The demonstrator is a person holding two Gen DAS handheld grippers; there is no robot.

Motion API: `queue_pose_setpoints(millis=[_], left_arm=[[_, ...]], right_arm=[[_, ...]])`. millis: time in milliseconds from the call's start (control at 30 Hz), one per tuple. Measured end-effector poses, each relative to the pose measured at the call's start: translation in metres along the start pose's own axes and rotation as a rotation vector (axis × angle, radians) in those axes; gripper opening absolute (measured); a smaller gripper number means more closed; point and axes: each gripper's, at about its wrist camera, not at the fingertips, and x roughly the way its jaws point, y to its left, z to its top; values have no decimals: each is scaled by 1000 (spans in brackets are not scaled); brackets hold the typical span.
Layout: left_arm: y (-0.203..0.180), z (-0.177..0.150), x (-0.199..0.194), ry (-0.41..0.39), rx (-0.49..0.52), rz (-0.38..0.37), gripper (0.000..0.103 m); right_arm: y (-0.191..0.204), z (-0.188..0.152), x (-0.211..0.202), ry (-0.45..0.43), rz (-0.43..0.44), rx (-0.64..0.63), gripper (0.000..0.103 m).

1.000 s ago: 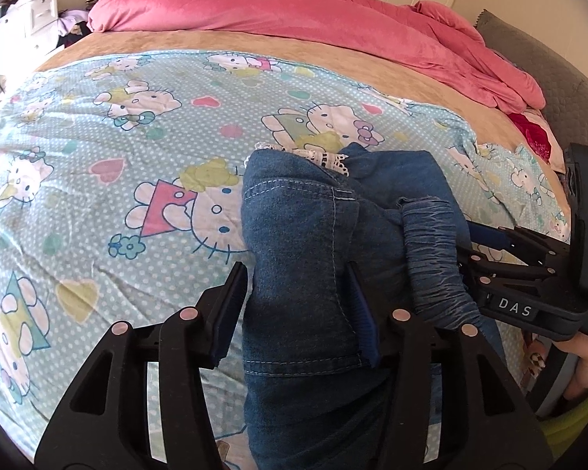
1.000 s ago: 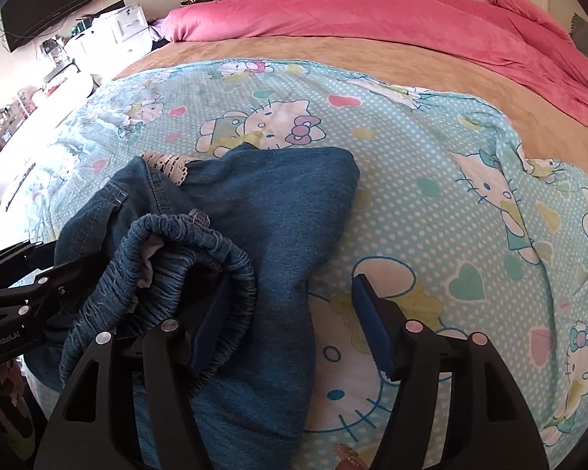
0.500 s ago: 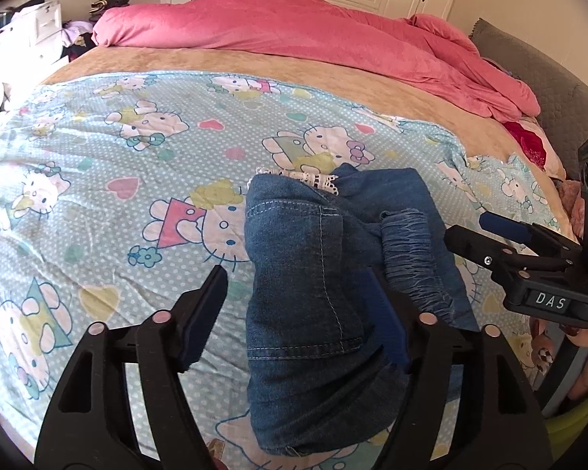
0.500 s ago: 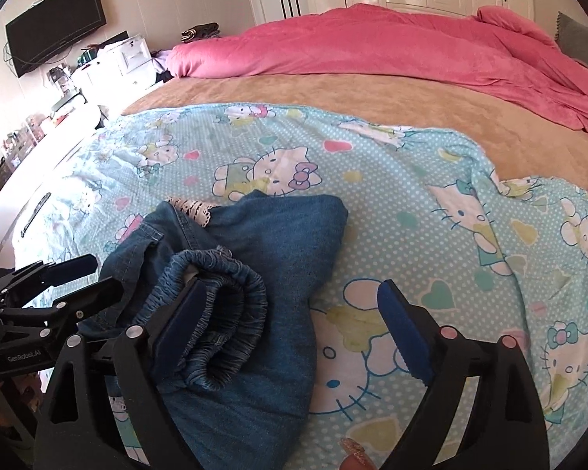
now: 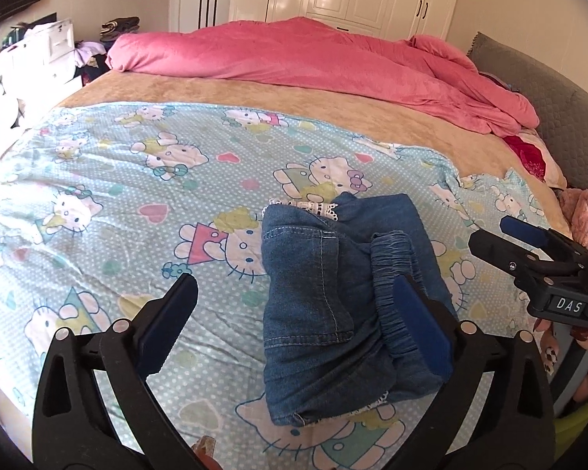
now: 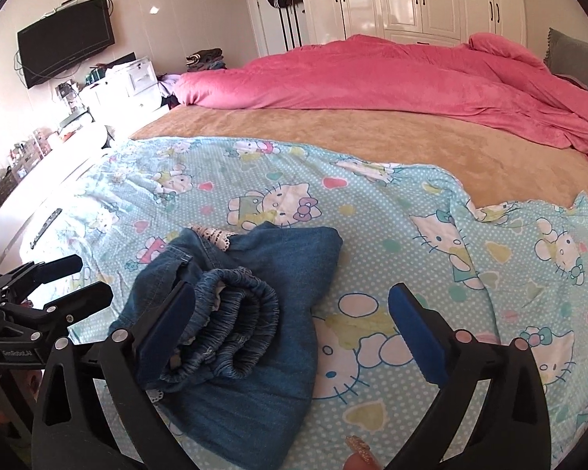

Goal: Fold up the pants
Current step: 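Release the folded pants and lift both grippers away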

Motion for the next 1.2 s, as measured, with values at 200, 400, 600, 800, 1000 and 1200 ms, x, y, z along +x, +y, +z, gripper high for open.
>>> queue_pose_setpoints(millis=[200, 400, 600, 800, 1000, 1200], left_arm=[[-3, -3, -23, -36, 12, 13, 94], [-1, -11, -51, -79, 2, 23, 94], [1, -23, -75, -109, 0, 41, 94], [1, -39, -92, -125, -6, 45, 94], [0, -56, -106, -130, -1, 47, 94], [1, -70, -111, -117, 2, 40, 94]], right_arm=[[3, -3, -25, -47, 2, 13, 98], [11, -9, -54, -91, 3, 8, 98], [21, -19, -83, -126, 7, -1, 98], [32, -33, -103, -142, -7, -25, 99], [34, -52, -115, -135, -21, -14, 99], [37, -69, -119, -111, -41, -20, 98]])
